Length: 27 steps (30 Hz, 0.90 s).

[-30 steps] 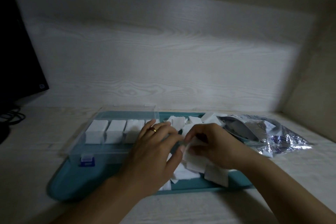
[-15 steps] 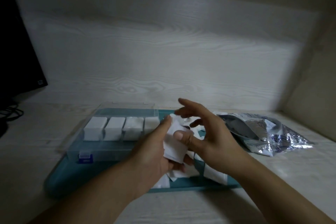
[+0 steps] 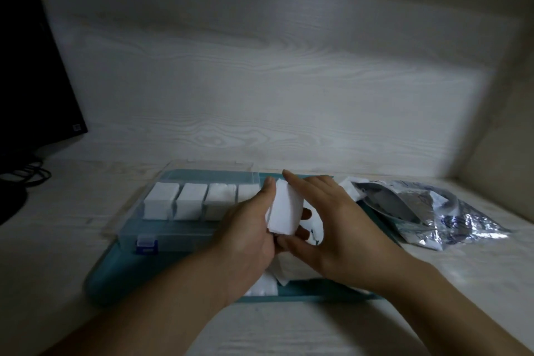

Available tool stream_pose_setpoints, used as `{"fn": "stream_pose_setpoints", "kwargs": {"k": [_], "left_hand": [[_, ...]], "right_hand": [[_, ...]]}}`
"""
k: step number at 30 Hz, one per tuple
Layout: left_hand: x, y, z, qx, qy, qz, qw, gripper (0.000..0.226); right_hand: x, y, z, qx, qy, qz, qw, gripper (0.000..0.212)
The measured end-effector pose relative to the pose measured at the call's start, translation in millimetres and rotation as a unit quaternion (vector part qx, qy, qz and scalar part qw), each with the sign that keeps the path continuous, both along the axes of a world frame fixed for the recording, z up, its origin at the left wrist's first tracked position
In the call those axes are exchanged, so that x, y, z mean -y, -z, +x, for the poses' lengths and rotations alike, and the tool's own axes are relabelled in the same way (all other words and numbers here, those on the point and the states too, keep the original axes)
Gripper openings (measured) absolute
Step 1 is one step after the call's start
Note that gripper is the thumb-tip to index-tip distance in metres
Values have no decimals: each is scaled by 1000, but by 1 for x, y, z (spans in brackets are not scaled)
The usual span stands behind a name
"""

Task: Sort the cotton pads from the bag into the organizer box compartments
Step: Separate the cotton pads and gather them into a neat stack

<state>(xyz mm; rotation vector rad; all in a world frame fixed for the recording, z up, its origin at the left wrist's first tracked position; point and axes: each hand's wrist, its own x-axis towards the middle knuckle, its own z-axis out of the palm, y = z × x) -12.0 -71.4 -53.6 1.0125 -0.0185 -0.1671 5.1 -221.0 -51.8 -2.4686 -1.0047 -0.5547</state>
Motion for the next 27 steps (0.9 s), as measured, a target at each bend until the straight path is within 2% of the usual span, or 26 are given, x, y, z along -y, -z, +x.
{"fn": "stream_pose_setpoints", "kwargs": {"k": [4, 9, 12, 17, 21, 25, 27], "left_hand": [[0, 2, -1, 3, 20, -21, 1000, 42], [-2, 2, -2, 17, 39, -36, 998, 48], [-3, 3, -1, 20, 34, -24, 999, 40], [-3, 6, 1, 3, 14, 1, 1000, 41], [-1, 7, 3, 7, -12, 14, 1000, 40], [-1, 7, 1, 13, -44, 36, 998, 55], [-1, 6, 0, 25, -42, 66, 997, 55]], "right_hand": [[-2, 1, -1, -58, -20, 63, 996, 82], [-1, 5, -2, -124, -17, 99, 987, 94], [-1, 3, -3, -112, -24, 92, 989, 92], [-2, 2, -2, -82, -27, 78, 993, 72], [0, 4, -1, -80, -27, 60, 995, 87], [-2, 8, -1, -73, -36, 28, 996, 89], [-3, 8, 0, -63, -34, 11, 997, 91]]}}
